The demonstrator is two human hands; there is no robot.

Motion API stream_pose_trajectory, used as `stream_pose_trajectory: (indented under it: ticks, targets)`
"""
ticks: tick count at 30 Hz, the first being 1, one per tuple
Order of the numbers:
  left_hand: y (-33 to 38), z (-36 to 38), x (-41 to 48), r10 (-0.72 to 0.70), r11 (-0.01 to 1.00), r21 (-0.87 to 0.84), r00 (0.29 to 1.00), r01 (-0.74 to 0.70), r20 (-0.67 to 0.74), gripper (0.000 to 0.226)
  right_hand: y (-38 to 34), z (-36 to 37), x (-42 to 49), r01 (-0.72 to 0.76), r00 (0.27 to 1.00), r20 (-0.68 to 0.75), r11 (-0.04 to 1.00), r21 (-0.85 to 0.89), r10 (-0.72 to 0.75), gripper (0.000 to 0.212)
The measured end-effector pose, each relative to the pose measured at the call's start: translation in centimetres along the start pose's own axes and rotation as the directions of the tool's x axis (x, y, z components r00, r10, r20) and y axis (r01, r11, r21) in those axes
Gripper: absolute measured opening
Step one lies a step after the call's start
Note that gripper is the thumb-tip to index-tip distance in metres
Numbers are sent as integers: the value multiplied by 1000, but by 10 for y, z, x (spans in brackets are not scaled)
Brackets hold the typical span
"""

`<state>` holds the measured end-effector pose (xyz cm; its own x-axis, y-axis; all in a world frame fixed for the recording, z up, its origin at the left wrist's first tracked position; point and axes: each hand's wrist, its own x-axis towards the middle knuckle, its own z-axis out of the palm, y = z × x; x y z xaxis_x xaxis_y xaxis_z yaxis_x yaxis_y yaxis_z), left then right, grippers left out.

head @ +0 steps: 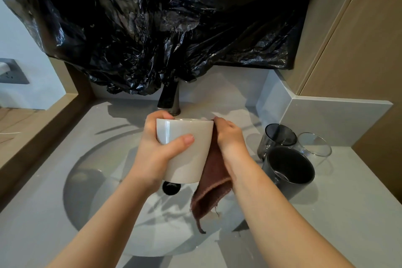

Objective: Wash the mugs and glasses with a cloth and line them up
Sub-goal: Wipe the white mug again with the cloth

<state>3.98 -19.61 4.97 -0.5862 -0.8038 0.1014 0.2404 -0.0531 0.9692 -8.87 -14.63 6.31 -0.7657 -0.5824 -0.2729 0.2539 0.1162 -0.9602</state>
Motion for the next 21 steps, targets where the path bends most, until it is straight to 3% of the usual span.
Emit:
stream_pose_trajectory:
  ticks: [3,6,9,12,14,18,21]
  targets:
    - [-6,1,6,-109,980,-177,991,94,-75,69,9,2,-6,-186,982,61,957,221,177,24]
    - [-1,-5,18,-186,910,-385,981,152,-52,89,29,8,-26,-162,979,175,909,385,101,17]
    - [6,-7,20,-181,909,-380,983,172,13,67,28,4,-32,-117,978,205,894,433,28,23]
    - [6,-8,16,-205,872,-428,971,238,123,46,18,4,-28,-139,968,251,801,583,-15,28]
    - [5,-11,17,-241,815,-508,961,277,137,55,18,5,-30,-163,947,314,748,643,-64,30]
    - [0,-17,18,-291,686,-600,911,412,293,77,22,4,-32,-194,914,384,694,694,-129,47]
    - [-7,-15,16,-323,657,-603,891,453,318,98,20,2,-29,-214,934,348,660,720,-77,39]
